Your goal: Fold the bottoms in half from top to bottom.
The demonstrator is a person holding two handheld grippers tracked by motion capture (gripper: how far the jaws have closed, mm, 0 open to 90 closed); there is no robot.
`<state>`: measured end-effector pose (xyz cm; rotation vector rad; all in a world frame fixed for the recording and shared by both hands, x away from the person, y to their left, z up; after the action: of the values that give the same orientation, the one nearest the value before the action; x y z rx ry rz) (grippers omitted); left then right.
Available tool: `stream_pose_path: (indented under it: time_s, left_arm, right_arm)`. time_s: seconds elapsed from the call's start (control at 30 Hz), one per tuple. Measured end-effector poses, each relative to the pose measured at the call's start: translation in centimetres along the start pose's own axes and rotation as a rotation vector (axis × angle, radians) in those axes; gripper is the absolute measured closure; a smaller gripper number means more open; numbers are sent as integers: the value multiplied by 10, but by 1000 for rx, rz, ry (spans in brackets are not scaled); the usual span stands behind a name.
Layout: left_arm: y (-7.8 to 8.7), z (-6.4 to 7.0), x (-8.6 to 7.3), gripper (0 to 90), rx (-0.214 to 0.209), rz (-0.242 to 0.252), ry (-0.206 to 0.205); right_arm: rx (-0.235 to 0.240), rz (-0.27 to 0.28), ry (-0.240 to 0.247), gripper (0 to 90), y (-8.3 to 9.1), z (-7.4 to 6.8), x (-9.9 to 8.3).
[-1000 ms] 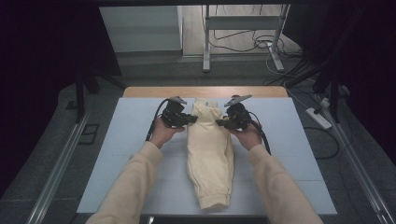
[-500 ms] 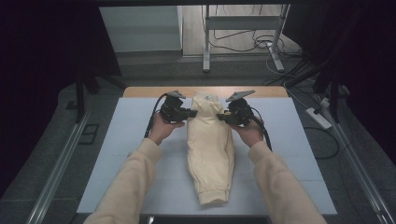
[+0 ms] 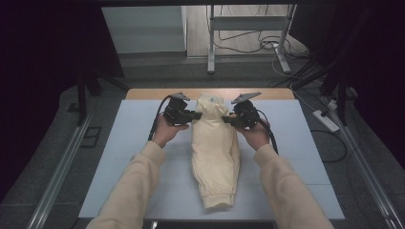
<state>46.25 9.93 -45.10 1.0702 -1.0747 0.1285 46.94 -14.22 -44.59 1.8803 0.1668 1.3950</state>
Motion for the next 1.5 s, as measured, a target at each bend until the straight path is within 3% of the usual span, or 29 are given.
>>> stream_pose_path:
  time_s: [0.2, 0.43, 0.67, 0.8, 1.0, 1.27, 1.5]
  left_arm:
    - [13, -2, 12, 823, 4, 50, 10]
    - [9, -2, 10, 823, 12, 31, 0]
    - [28, -8, 36, 824, 35, 97, 0]
    - [29, -7, 35, 824, 30, 82, -6]
    - [25, -7, 38, 824, 38, 74, -8]
    - [42, -8, 70, 825, 69, 113, -52]
    - [33, -6, 62, 825, 62, 86, -56]
  right_arm:
    - [-24, 41, 19, 755, 12, -1, 16]
    - [-25, 29, 12, 755, 7, -2, 11]
    - [-77, 79, 57, 755, 23, -3, 36]
    - [-82, 81, 71, 754, 25, -5, 39]
    - [-77, 74, 44, 755, 21, 0, 34]
    - [-118, 129, 74, 755, 39, 6, 58]
    - [-119, 111, 76, 755, 37, 6, 50]
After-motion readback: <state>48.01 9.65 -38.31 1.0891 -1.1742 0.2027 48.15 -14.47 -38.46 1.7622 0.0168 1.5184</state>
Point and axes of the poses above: each handheld gripper's, and its own axes: y roughly backward along the jaws, x roughly out of its top, z roughly to its right, the point moved 2 cm from there along -y, roughly forward along the jaws, and after that the axes turned 11 degrees about x, right-handed, at the moved point
